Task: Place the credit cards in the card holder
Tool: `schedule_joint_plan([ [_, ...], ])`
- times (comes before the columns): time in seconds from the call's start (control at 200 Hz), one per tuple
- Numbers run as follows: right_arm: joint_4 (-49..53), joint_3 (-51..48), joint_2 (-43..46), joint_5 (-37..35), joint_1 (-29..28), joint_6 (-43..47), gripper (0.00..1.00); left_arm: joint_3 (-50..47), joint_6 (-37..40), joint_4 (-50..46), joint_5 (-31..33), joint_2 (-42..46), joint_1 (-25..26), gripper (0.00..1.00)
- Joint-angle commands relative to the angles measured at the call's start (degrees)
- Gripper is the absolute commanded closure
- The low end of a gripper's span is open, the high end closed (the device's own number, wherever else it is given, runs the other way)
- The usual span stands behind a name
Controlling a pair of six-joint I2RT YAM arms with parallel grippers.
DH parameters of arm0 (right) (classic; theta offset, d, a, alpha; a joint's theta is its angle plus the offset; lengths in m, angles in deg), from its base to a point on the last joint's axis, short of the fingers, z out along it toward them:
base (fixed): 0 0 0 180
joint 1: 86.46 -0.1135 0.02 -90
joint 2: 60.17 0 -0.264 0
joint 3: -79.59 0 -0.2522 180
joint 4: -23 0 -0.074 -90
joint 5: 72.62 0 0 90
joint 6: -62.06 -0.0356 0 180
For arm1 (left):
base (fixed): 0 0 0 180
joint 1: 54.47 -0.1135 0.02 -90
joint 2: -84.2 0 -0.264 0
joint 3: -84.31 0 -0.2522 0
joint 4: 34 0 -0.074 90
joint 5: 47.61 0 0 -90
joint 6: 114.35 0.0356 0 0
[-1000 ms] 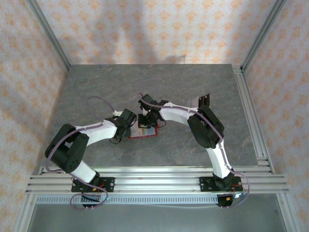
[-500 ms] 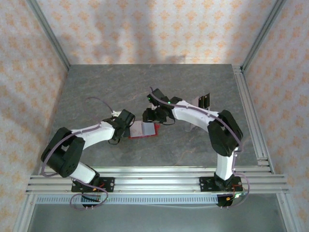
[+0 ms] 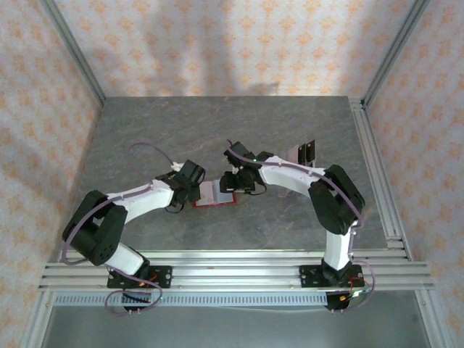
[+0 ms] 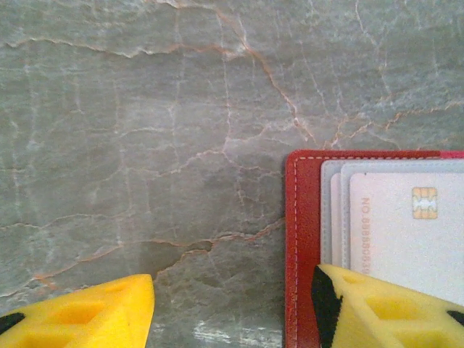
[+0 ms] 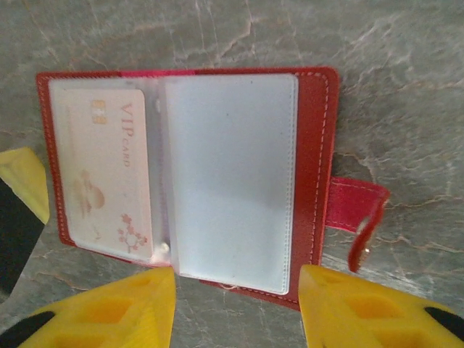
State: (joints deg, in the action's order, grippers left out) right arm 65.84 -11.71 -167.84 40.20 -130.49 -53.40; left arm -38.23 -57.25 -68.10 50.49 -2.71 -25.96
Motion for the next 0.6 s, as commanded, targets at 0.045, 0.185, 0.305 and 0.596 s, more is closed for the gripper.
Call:
schedule_joint_plan([
  [0.045,-0.2,0.5,-2.3,0.7,-1.0,-0.4,0.52,-0.4,-0.3,1.1,1.2,-1.6,0.6,0.39],
  [0.185,-0.7,1.0,-3.5,1.1,-1.2,-0.6,0.52,-1.1,-0.5,1.5,1.6,-2.0,0.8,0.39],
  [0.305,-1.1,1.3,-4.2,1.4,-1.3,-0.8,0.52,-1.3,-0.4,1.7,1.7,-2.1,0.9,0.4],
  [0.596,-1.5,2.2,-5.5,2.2,-1.4,-1.2,0.52,-1.6,-0.4,2.2,1.5,-2.5,0.9,0.39],
])
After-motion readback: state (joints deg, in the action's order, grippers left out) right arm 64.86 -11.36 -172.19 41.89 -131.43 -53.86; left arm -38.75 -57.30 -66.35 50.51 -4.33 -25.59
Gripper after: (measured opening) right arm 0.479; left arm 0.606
